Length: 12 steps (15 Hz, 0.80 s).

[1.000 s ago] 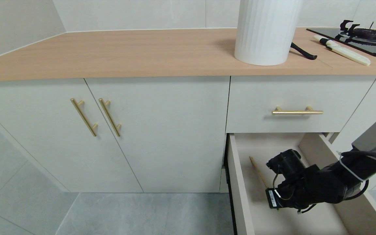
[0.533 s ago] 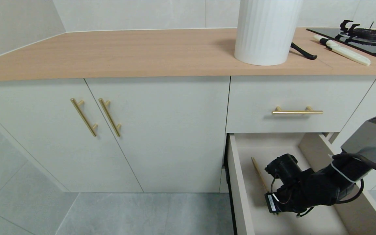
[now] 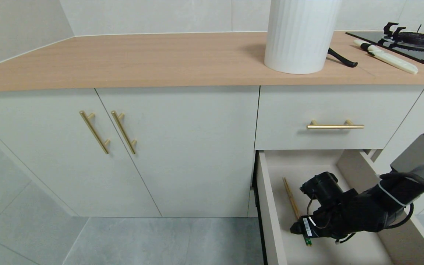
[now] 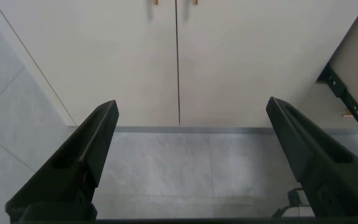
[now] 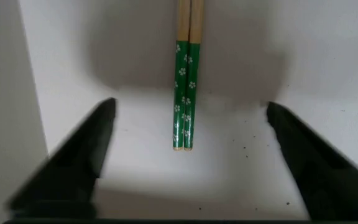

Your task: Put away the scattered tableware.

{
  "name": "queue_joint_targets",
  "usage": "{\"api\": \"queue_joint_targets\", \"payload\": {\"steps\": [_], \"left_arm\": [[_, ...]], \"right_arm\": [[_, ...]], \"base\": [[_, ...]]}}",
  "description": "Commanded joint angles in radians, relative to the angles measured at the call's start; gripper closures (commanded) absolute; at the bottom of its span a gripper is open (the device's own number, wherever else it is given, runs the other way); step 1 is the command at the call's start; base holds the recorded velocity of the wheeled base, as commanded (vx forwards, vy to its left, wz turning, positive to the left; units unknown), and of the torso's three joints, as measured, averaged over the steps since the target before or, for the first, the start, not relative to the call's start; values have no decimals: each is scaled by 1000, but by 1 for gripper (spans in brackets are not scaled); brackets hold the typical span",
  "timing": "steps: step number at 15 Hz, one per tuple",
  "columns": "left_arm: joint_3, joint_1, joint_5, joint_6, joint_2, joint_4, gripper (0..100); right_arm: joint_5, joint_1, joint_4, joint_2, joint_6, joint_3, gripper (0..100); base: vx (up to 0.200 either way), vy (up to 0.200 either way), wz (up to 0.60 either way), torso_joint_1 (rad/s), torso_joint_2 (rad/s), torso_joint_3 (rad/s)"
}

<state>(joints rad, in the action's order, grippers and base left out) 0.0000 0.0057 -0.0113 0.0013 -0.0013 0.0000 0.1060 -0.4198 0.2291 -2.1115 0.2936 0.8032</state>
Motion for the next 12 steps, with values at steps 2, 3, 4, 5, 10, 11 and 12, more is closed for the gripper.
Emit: {"api": "queue_joint_targets", "payload": {"steps": [2, 3, 4, 5, 10, 11, 12], "left_arm": [[0, 0, 1, 0, 1, -2, 0], [0, 0, 1, -1, 1, -2, 0], [0, 0, -1, 0, 1, 0, 0], [0, 0, 1, -1, 1, 0, 0], [0, 0, -1, 0, 1, 0, 0], [0, 0, -1, -1, 1, 0, 0], [0, 0, 1, 0, 1, 0, 0]], "right_arm": [[3, 18, -1, 185, -1, -39, 0], [3, 47, 1, 243, -11, -58, 0], [4, 95, -1, 346, -70, -64, 0], [1, 145, -1, 429, -126, -67, 0], [-5, 245, -5, 620, -241, -70, 0], [-5, 246, -4, 631, -243, -73, 0], [-6, 245, -5, 639, -252, -76, 0]], "base": [[0, 0, 0, 0, 0, 0], [0, 0, 0, 0, 0, 0], [0, 0, 0, 0, 0, 0], [0, 0, 0, 0, 0, 0], [0, 0, 0, 0, 0, 0], [0, 0, 0, 0, 0, 0], [0, 0, 0, 0, 0, 0]]}}
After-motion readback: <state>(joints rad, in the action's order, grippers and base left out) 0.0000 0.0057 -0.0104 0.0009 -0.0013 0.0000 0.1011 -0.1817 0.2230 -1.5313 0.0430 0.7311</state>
